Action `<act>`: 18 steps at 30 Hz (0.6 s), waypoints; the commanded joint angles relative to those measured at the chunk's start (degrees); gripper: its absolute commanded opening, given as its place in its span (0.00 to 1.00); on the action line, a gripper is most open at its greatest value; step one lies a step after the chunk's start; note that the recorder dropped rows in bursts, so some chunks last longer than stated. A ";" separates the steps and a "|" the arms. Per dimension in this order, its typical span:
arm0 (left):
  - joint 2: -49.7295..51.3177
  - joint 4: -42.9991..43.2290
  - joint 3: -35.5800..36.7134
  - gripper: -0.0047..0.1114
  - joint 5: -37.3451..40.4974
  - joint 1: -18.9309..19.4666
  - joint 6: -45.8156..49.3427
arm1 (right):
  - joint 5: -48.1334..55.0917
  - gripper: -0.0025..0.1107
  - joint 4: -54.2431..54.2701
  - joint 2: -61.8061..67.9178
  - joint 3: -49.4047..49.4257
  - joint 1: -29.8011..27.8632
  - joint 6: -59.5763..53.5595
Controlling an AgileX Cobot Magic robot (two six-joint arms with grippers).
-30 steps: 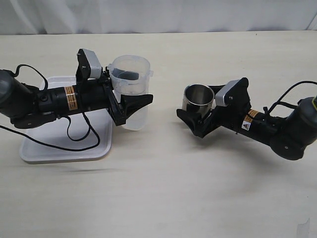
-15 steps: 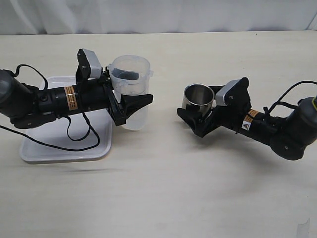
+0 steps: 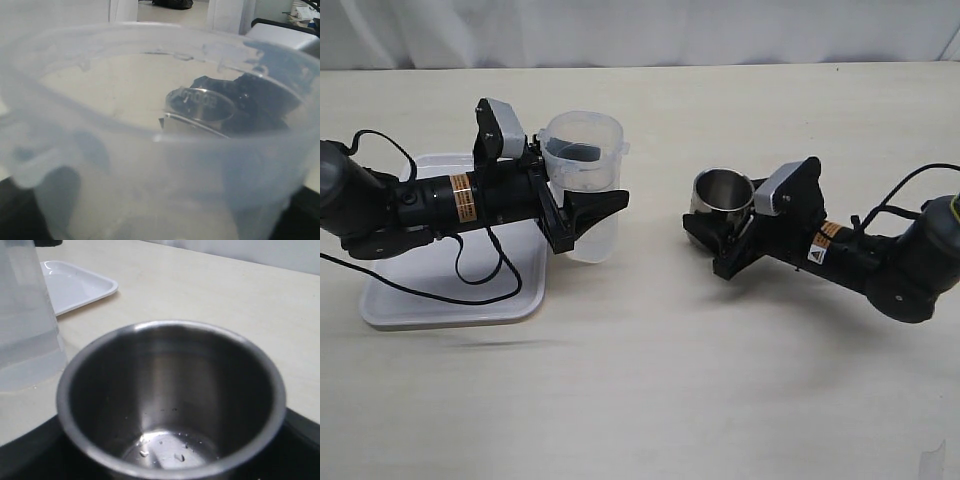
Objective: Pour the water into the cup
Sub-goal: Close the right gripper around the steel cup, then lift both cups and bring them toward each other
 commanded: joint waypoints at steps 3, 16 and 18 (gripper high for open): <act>0.14 0.42 -0.13 0.04 -0.12 -0.34 -0.50 | -0.76 0.06 -3.99 -0.58 -0.18 0.00 -0.40; 0.14 0.16 -0.13 0.04 -0.12 -0.34 -0.50 | -0.76 0.06 -22.45 -0.58 -8.04 0.00 16.30; 0.14 -0.59 -0.13 0.04 -0.12 -0.34 -0.50 | -0.76 0.06 -24.11 -0.58 -9.11 0.00 16.69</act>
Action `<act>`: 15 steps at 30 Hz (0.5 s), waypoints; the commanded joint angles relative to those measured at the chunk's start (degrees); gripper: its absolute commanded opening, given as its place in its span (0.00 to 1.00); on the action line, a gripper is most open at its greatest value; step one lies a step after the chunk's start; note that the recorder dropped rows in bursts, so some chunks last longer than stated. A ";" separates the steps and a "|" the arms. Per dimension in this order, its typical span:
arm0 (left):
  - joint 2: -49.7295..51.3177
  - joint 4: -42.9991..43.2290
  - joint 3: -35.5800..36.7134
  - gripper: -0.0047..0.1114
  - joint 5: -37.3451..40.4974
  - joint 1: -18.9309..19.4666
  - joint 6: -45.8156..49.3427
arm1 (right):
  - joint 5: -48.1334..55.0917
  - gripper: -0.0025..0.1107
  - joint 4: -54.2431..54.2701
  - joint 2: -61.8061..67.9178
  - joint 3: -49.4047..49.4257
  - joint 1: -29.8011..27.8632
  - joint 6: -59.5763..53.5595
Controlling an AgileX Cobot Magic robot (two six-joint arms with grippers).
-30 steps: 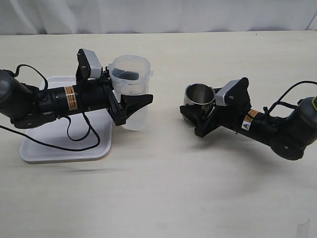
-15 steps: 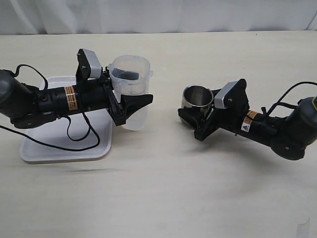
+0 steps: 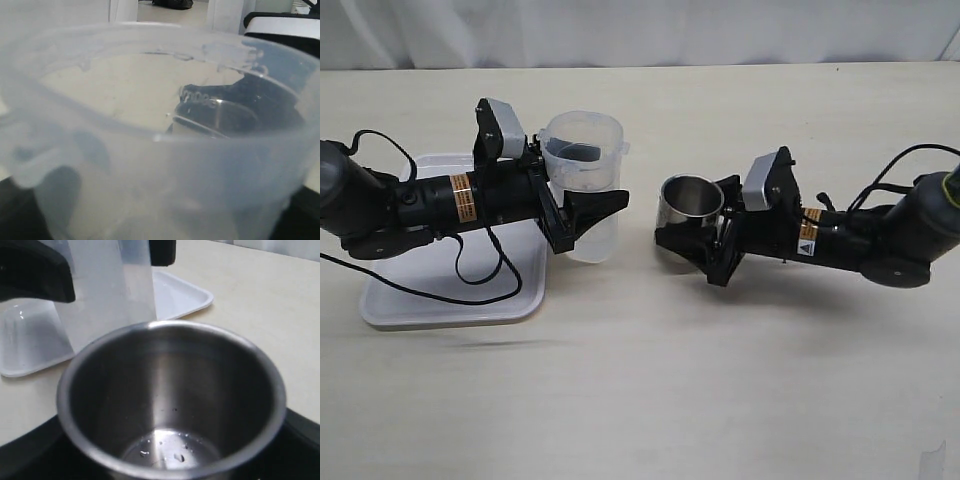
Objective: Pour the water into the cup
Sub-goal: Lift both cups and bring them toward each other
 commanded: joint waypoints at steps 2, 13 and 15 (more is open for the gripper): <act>0.14 -2.08 -0.13 0.04 -0.03 -0.34 -0.50 | -0.97 0.06 -6.68 -0.58 -3.15 0.10 3.50; -0.25 -3.56 -0.13 0.04 -0.03 -0.34 -0.50 | -0.51 0.06 -12.62 -0.58 -6.75 5.90 3.50; -0.89 -4.53 -0.13 0.04 -0.03 -0.34 -0.50 | -0.26 0.06 -12.51 -0.58 -6.75 5.95 3.61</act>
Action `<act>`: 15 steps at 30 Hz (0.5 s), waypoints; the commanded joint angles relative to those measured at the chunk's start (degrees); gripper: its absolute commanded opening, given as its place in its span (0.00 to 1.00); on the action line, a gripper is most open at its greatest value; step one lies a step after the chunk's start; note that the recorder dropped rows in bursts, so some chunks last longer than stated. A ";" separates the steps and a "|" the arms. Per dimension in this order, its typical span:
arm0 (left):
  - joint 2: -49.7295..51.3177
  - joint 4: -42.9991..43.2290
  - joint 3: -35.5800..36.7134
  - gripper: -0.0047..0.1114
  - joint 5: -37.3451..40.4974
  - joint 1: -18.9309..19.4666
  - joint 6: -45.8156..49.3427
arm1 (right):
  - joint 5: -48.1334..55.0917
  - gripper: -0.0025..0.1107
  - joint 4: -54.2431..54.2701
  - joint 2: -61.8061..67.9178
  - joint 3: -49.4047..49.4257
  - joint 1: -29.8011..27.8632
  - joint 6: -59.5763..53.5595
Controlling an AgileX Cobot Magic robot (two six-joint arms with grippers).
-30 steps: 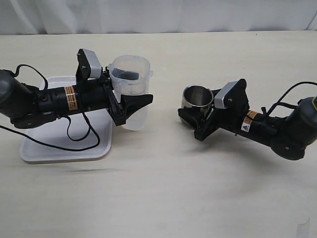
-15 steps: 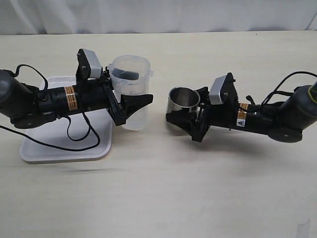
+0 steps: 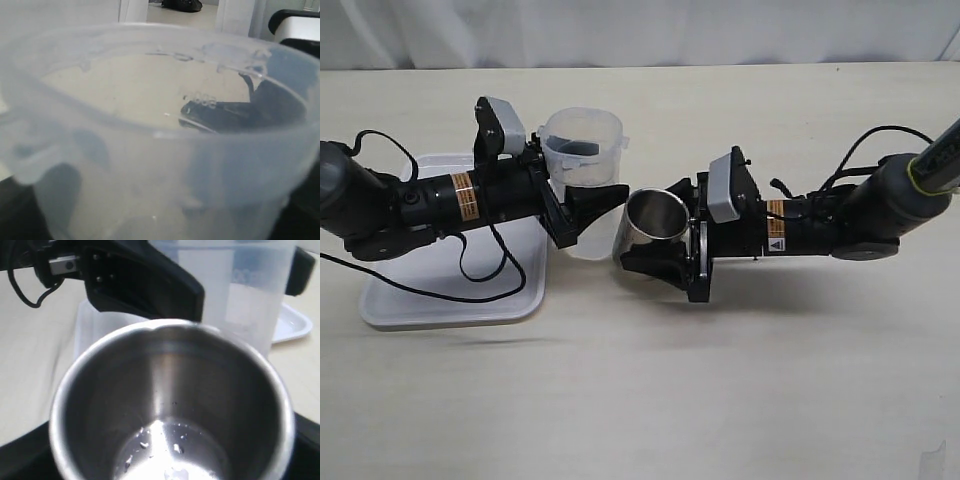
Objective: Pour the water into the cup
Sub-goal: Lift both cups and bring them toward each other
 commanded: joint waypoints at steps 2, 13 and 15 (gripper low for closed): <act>-1.61 -2.52 -0.13 0.04 -0.37 -0.09 -0.35 | -0.26 0.06 -0.53 -0.58 -0.34 0.73 0.26; -3.41 -5.97 -0.13 0.04 -0.37 0.02 4.12 | 5.34 0.06 -4.99 -0.58 -0.56 0.73 3.24; -5.31 -5.84 -0.13 0.04 -0.37 0.02 4.12 | 8.50 0.06 -6.05 -0.58 -0.56 0.82 3.64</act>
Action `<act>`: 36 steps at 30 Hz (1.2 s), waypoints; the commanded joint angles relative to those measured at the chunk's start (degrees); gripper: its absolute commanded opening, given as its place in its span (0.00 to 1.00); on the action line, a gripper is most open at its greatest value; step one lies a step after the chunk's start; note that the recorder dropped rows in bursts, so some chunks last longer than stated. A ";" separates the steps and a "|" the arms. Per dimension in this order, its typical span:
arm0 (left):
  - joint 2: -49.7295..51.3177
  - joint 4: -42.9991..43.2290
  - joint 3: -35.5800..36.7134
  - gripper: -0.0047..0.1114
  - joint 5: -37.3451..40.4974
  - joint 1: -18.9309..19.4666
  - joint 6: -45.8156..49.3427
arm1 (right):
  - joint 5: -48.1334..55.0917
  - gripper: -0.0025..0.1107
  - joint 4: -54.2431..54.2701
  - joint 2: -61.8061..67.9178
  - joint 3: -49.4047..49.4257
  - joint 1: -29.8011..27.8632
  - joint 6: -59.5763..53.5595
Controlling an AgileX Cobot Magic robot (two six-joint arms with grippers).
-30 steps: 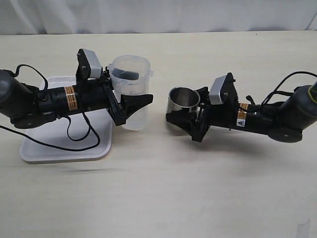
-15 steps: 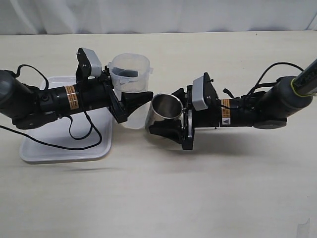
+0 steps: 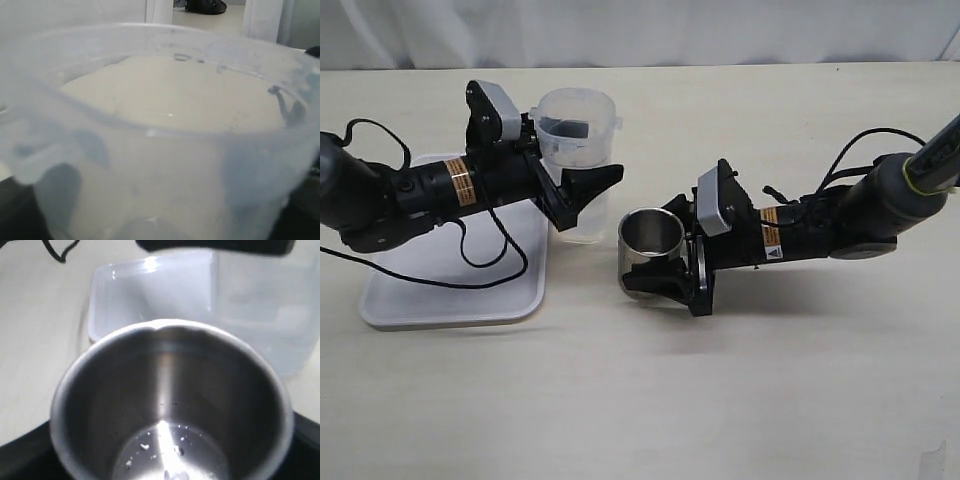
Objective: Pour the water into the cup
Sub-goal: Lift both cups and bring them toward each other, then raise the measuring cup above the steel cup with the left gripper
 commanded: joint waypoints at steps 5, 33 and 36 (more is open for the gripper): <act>-4.21 -0.19 -0.13 0.04 0.19 0.02 1.72 | 2.58 0.06 -0.95 -0.58 -0.18 0.03 0.68; -4.21 -3.22 -0.13 0.04 0.92 -0.09 23.66 | -3.56 0.06 -1.57 2.37 -5.57 2.62 1.30; -4.21 -3.22 -0.13 0.04 0.92 -0.09 27.82 | -3.56 0.06 -1.45 2.37 -5.89 2.62 1.28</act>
